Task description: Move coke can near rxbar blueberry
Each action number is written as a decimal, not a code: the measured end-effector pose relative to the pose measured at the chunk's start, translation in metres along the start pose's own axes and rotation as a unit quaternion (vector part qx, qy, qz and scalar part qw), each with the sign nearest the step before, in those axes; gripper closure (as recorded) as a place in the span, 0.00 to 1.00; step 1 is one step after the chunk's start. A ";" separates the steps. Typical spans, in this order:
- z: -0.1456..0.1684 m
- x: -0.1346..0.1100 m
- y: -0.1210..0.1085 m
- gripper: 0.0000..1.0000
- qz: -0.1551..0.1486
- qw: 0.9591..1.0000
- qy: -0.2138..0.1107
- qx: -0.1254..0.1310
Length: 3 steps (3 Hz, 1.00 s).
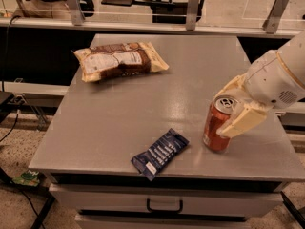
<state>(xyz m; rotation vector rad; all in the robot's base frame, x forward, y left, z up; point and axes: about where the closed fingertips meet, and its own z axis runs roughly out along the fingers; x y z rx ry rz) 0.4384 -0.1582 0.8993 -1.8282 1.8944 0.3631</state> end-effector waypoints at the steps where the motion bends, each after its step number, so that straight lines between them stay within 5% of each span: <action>1: 0.005 -0.008 0.005 0.28 -0.018 1.000 -0.013 -0.010; 2: 0.005 -0.012 0.008 0.05 -0.027 0.999 -0.020 -0.013; 3: 0.005 -0.013 0.008 0.00 -0.028 0.999 -0.020 -0.013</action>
Offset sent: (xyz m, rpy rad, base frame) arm -0.0098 0.0152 0.0025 0.0474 -0.0138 0.0831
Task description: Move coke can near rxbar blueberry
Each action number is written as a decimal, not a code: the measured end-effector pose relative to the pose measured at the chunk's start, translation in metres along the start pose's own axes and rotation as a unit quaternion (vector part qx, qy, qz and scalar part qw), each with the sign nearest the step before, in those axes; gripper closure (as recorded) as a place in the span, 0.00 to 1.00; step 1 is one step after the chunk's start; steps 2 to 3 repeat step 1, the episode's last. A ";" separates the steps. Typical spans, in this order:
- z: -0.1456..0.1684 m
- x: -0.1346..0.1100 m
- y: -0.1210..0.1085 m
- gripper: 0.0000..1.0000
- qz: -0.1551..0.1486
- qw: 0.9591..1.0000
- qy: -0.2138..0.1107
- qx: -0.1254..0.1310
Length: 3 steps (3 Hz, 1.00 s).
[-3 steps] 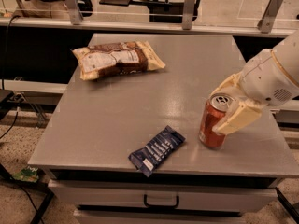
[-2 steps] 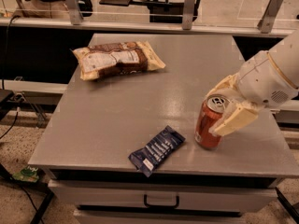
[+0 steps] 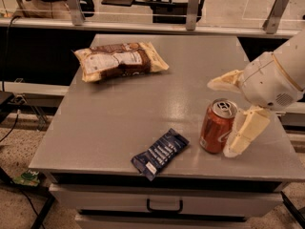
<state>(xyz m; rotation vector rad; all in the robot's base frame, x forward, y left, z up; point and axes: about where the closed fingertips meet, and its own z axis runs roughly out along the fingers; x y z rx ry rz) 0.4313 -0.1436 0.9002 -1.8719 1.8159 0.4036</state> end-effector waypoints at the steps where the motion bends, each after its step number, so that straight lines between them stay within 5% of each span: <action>1: 0.000 0.000 0.000 0.00 0.000 1.000 0.000 0.000; 3: 0.000 0.000 0.000 0.00 0.000 1.000 0.000 0.000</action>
Offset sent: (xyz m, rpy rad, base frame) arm 0.0000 0.0000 0.0000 0.0000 0.0000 0.0000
